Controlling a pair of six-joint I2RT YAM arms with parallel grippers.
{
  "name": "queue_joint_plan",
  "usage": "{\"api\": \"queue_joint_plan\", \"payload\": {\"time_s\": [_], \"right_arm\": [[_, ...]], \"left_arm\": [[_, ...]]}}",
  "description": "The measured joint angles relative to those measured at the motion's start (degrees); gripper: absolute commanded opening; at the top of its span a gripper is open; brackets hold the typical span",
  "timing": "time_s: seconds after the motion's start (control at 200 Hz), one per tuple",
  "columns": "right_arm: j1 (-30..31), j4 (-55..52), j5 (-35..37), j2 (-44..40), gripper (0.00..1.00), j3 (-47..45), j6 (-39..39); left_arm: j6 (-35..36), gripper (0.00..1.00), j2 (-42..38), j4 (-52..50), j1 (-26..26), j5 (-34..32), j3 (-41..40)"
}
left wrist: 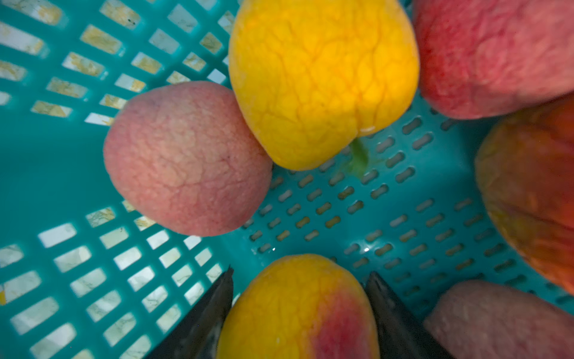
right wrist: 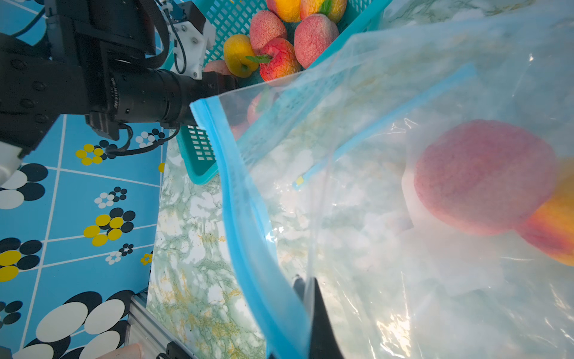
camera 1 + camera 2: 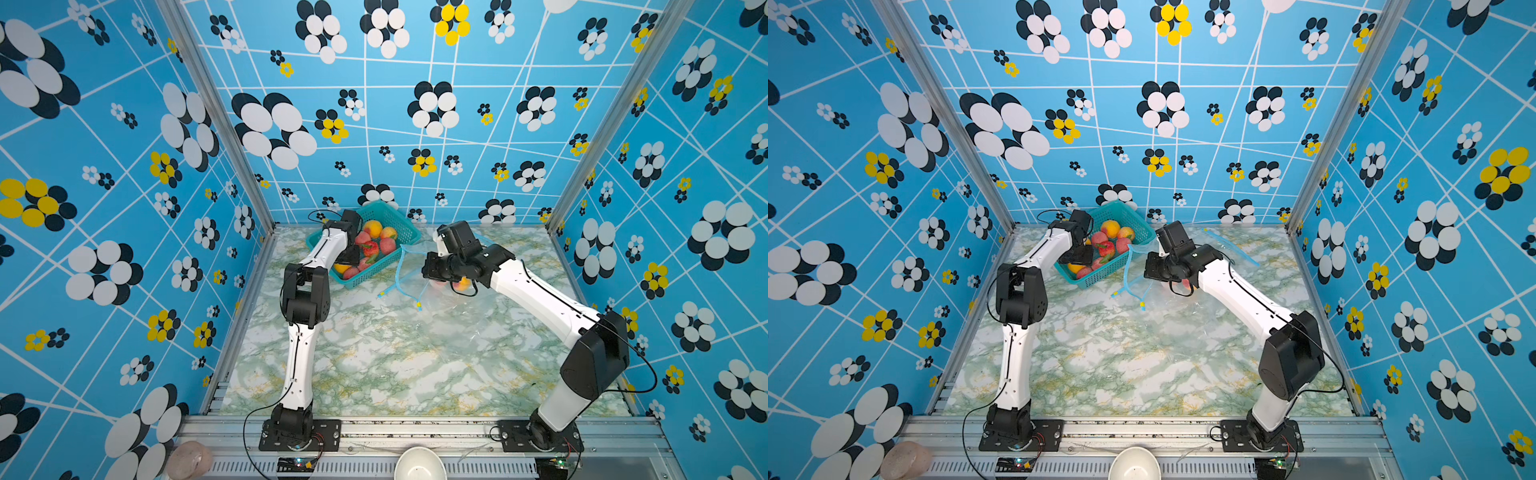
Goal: Place the peach in a zip-top bag and seal the zipper
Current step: Pick up the peach from the basket, then place the peach in the zipper food storage bag.
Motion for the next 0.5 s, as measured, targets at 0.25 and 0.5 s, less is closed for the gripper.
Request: {"api": "queue_joint_plan", "payload": {"time_s": [0.25, 0.5], "right_arm": [[0.00, 0.04, 0.00, 0.00, 0.00, 0.00, 0.00], [-0.07, 0.15, 0.20, 0.00, 0.00, 0.00, 0.00]], "left_arm": [[-3.87, 0.66, -10.75, 2.99, 1.07, 8.90, -2.71], [-11.30, 0.66, -25.03, 11.47, 1.81, 21.88, -9.62]]}}
